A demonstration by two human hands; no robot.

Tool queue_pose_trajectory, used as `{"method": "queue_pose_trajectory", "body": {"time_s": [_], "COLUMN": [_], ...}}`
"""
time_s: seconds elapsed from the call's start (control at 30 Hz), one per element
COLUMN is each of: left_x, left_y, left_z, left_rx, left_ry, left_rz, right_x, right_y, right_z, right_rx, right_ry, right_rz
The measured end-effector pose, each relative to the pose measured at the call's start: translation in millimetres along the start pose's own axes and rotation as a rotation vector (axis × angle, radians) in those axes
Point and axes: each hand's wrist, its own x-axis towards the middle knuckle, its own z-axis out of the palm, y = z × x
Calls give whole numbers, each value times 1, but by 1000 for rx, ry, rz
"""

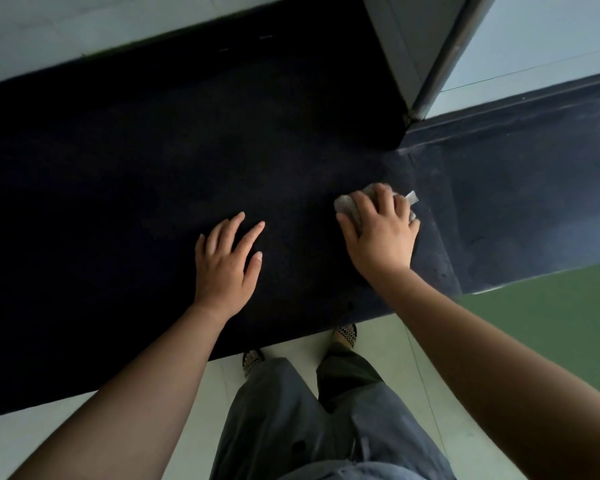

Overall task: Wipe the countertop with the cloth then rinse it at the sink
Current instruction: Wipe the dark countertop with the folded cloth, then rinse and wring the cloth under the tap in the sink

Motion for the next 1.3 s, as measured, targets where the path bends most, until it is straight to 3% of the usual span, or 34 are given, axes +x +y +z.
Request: {"method": "queue_pose_trajectory", "body": {"time_s": [0.2,0.4,0.53,0.7,0.93,1.3], "left_x": [0,-11,-39,-93,-155,-236], "left_y": [-4,-28,-36,-41,-30,16], "left_z": [-4,-27,-49,-66,-71,-58], "left_rx": [-20,-57,-161,-329,-622,-623], "left_ry": [-38,-169,-116,-123,-335,-673], "left_rz": [52,214,363,496,605,688], "right_x": [-58,-96,-140,-218,-347,-511], "right_y": [-6,-30,-50,-83,-116,-120], "right_z": [-2,-11,-15,-22,-26,-35], "right_rx": [-5,63,166,366,622,796], "right_ry": [2,-35,-22,74,267,566], "right_rz": [16,224,322,462,649,993]}}
